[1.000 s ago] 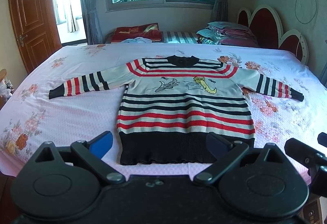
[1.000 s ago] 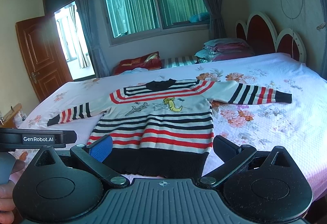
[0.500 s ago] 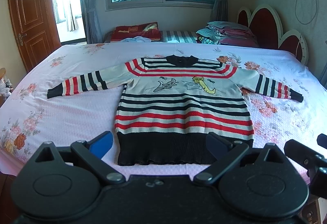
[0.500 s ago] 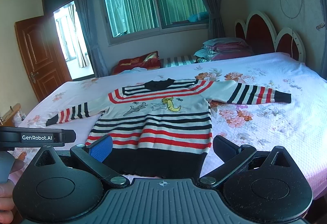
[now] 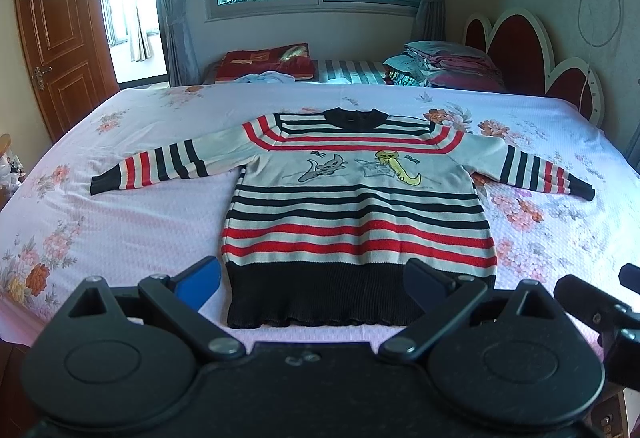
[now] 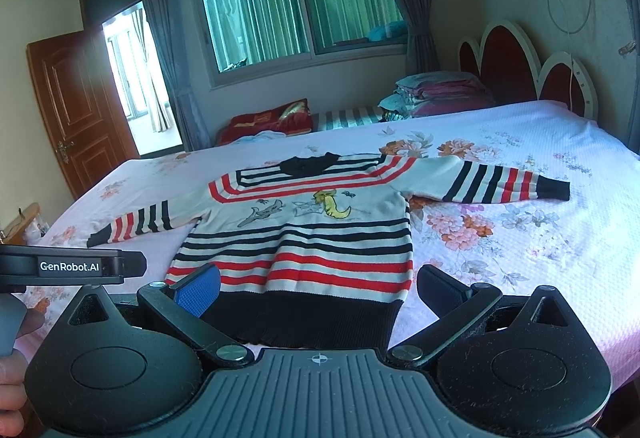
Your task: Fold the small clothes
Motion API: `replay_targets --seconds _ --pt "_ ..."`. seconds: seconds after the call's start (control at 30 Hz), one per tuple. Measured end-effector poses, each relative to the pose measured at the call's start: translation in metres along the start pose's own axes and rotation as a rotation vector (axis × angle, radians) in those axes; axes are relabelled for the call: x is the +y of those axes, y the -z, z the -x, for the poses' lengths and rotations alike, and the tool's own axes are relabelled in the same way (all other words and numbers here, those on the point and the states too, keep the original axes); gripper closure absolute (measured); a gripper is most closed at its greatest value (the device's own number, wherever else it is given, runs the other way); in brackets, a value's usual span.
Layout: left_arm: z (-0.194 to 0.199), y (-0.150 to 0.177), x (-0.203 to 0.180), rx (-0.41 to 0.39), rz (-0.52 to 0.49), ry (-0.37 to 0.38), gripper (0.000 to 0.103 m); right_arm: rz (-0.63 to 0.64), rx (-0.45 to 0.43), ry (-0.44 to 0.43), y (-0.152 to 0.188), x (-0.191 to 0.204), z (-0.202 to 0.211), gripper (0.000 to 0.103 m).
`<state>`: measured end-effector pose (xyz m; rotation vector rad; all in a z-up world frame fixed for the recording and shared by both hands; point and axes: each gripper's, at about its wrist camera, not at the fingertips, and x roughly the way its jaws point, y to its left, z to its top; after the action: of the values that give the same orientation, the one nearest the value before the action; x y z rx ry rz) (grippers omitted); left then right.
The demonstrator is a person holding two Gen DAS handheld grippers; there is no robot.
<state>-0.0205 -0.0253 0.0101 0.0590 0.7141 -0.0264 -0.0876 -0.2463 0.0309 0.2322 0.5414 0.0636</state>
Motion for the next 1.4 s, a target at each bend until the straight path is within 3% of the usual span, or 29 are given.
replay_targets --seconds 0.6,1.4 --pt "-0.005 0.0 0.002 0.01 0.008 -0.003 0.005 -0.01 0.012 0.009 0.0 -0.006 -0.013 0.0" --pt "-0.067 -0.031 0.04 0.046 0.05 0.002 0.005 -0.001 0.031 0.059 -0.012 -0.012 -0.069 0.0"
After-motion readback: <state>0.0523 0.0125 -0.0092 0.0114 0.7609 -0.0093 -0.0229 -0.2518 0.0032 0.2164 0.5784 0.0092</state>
